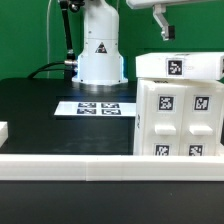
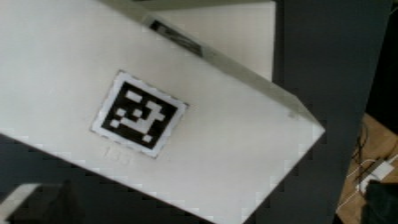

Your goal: Assemble cabinet

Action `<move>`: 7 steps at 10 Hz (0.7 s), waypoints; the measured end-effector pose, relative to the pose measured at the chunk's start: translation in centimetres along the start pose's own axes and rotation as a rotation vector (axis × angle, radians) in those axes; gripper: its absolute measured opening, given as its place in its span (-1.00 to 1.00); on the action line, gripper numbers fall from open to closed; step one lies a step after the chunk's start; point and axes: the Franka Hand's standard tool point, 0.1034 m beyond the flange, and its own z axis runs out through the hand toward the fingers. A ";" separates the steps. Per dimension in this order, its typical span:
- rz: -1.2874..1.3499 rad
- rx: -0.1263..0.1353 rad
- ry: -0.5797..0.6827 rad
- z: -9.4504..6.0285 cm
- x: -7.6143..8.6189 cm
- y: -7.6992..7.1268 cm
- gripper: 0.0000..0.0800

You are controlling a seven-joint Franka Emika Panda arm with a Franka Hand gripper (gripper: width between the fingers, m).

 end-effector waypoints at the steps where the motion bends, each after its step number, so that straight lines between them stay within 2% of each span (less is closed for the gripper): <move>1: -0.095 0.001 -0.012 0.0 -0.2 0.0 0.99; 7: -0.645 -0.015 -0.026 0.3 -0.4 0.7 0.99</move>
Offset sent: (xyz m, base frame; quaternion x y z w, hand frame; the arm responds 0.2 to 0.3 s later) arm 0.0000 0.0000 0.0000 0.0000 0.0000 -0.1790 0.9838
